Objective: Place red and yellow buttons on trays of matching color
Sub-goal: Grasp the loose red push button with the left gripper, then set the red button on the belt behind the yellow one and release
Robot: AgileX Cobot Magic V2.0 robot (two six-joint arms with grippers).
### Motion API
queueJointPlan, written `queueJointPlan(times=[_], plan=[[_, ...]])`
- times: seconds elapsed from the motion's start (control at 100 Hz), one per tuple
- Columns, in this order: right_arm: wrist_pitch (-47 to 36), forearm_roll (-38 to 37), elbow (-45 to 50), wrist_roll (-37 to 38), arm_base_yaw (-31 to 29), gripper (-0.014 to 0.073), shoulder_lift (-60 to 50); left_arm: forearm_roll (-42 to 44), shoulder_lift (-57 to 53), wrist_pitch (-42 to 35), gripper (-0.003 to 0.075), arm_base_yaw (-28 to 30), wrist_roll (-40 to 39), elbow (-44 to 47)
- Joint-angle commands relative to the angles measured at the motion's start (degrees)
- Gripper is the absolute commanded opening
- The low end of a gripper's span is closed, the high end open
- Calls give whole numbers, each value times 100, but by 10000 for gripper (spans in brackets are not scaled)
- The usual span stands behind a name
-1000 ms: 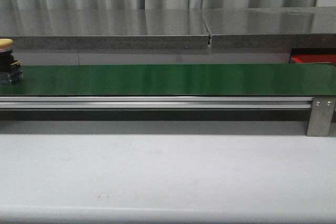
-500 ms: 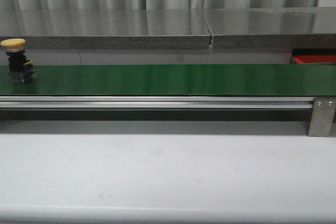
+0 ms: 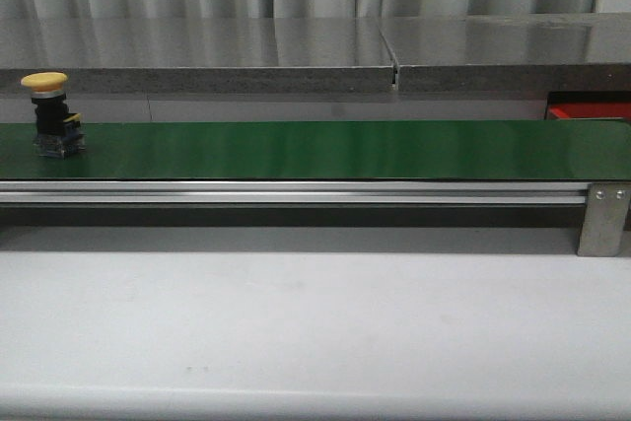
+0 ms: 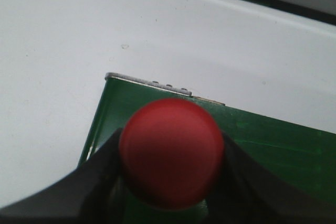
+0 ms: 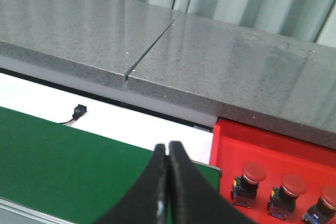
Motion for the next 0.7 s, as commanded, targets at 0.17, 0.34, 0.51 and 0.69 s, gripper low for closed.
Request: queueJointPlan(times=[0.17, 0.34, 0.51, 0.69], plan=[[-111, 127, -154, 10, 3, -59, -32, -6, -332, -1000, -20, -158, -9, 524], [-111, 127, -154, 10, 3, -59, -32, 92, -332, -1136, -20, -158, -9, 651], [-111, 127, -154, 10, 3, -59, -32, 118, -332, -1148, -20, -158, -9, 729], [-111, 127, -154, 10, 3, -59, -32, 183, -270, -1159, -19, -158, -9, 819]])
